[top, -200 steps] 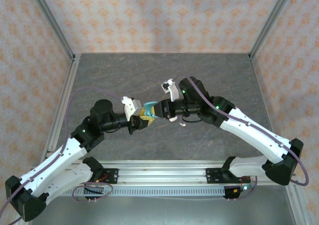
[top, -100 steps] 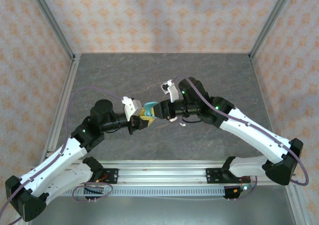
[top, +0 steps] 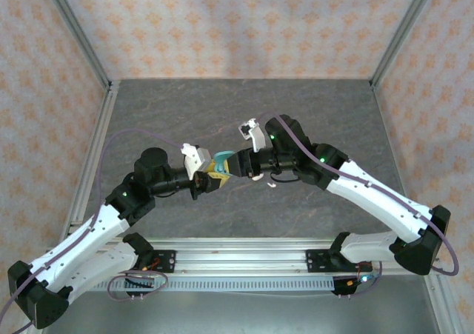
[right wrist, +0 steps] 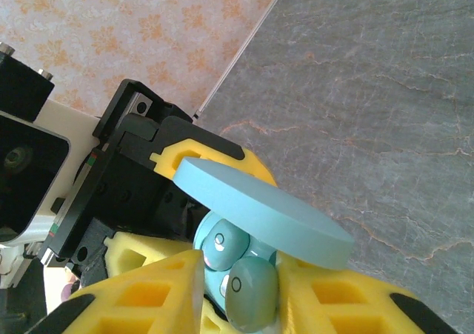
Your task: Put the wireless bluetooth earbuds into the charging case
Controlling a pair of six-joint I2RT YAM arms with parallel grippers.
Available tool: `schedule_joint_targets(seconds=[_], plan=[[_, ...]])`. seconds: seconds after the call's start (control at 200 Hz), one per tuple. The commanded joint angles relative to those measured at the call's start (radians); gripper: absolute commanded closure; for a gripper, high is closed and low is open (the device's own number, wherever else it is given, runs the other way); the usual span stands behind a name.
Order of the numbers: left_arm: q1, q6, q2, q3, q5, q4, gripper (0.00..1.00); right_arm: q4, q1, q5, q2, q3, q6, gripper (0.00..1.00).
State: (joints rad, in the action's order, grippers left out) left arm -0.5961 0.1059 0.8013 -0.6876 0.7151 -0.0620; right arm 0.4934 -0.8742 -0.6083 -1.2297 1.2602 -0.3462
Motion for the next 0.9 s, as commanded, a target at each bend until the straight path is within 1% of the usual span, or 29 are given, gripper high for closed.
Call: schedule_joint_targets(seconds=[0.0,0.676,0.756,0.891], plan=[[-0.01,0.019,-0.016,-0.046,0.015,0.047,0.84,0.031,0.005,0.048,0.005,0.005,0.016,0.67],[-0.01,0.019,-0.014,-0.046,0.015,0.048,0.84,0.022,0.005,0.048,0.007,0.031,0.01,0.65],[-0.011,0.018,-0.01,-0.048,0.017,0.05,0.84,0.025,0.004,0.054,0.007,0.033,0.014,0.63],[-0.011,0.019,-0.005,-0.048,0.018,0.053,0.84,0.027,0.004,0.063,0.011,0.04,0.016,0.62]])
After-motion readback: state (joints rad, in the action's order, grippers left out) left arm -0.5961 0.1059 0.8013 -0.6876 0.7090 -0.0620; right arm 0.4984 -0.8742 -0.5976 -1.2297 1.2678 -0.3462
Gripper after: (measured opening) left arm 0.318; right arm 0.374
